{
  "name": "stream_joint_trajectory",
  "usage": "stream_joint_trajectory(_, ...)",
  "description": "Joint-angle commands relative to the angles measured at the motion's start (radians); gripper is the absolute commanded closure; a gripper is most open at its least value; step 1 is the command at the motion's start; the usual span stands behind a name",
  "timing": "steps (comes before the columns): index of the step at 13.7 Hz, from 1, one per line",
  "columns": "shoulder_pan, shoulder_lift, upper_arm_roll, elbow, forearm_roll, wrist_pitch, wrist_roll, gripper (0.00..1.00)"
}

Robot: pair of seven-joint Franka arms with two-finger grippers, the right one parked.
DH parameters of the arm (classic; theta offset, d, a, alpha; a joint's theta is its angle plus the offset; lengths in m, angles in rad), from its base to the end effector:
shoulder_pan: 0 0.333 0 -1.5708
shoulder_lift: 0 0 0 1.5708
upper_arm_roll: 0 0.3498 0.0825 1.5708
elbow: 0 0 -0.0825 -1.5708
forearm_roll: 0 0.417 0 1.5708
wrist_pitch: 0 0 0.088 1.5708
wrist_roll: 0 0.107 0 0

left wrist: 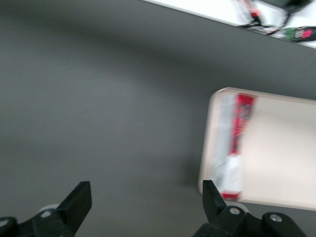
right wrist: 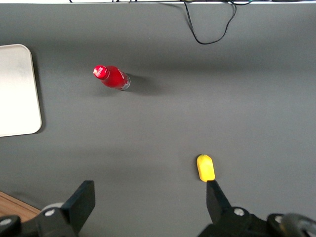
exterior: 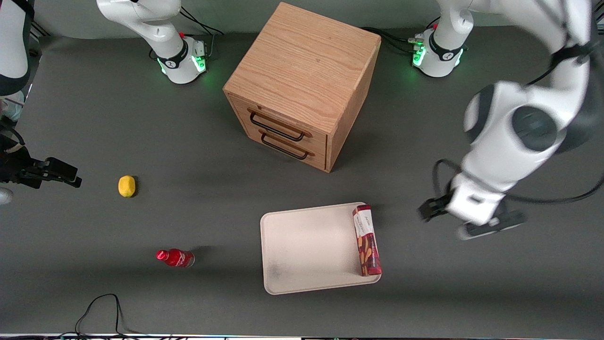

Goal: Place red cookie box on tray

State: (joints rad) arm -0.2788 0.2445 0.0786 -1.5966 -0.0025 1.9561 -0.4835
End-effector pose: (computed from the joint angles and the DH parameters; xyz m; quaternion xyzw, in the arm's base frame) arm 0.6733 -0.1422 0.5248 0.9885 0.1396 0.0573 0.0116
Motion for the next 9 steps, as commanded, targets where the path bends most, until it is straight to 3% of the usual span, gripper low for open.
stream_joint_trajectory(1, 0.093, -0.224, -0.014, -0.216, 0.006, -0.075, 0.133, 0.00)
stream_joint_trajectory(5, 0.225, -0.372, -0.042, -0.296, 0.006, -0.111, 0.328, 0.00)
stream_joint_trajectory(9, 0.242, -0.416, -0.059, -0.295, 0.006, -0.164, 0.342, 0.00)
